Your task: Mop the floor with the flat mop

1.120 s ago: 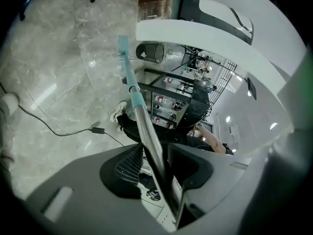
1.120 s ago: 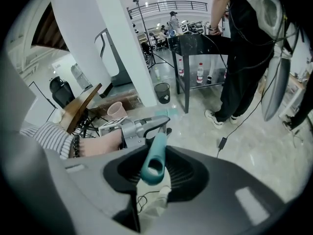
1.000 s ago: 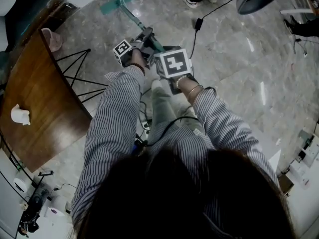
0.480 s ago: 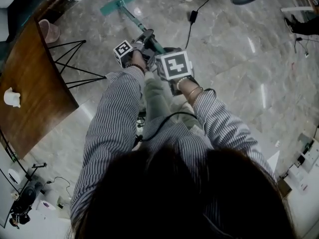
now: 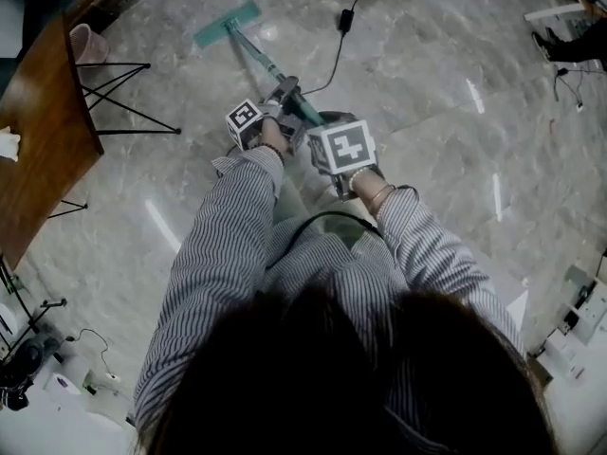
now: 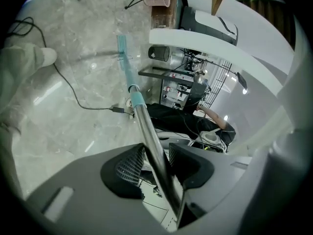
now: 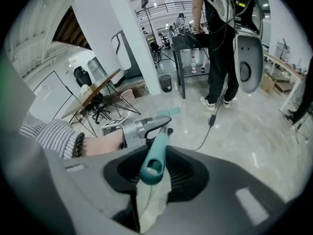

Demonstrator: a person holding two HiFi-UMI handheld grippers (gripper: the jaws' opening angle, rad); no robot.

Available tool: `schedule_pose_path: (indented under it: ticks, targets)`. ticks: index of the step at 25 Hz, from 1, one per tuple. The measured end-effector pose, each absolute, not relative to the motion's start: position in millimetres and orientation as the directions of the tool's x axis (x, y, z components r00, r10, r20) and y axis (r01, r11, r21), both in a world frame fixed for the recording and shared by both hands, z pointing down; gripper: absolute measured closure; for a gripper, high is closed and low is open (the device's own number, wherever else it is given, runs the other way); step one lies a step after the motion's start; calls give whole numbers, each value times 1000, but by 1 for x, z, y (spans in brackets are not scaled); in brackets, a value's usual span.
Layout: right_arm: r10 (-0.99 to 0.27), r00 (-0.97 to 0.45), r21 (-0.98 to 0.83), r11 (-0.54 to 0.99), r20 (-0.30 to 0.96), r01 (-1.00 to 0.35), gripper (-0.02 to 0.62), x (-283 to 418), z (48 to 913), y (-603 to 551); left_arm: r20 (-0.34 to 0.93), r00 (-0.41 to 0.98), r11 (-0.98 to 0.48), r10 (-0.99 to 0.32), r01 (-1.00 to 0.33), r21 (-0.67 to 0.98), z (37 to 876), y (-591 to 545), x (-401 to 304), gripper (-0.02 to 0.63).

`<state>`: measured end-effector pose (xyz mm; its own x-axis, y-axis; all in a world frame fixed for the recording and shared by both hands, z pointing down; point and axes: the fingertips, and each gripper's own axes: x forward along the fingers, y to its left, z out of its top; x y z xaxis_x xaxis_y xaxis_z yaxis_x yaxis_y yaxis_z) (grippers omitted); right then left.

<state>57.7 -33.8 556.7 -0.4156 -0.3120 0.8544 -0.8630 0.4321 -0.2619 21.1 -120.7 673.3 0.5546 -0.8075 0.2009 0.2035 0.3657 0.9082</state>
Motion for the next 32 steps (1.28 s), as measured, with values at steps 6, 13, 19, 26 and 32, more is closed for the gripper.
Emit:
schedule_pose_path:
  ticks: [6,13,19,26,32]
  targets:
    - [-290,-449,-299,439,845,-847,482,130,550,71,212,590,390,-779,192,901,665,-15,91,442]
    - [-244,-470,-328,455,848,-828,480,207,518,170,228,714,439,-662,123,890,636,93,171,438]
    - [-208,-464,-311,506,861,-805,480,249,493,206,188,773,459,-606,147,876,613,135,217,437]
    - [-175,-440,-294,528,881,-797,480,277,476,228,157,820,466,-550,145,873,597,162,249,433]
    - [-180,-424,-289,501,888,-816,482,272,481,237,138,844,461,-518,139,877,602,170,247,433]
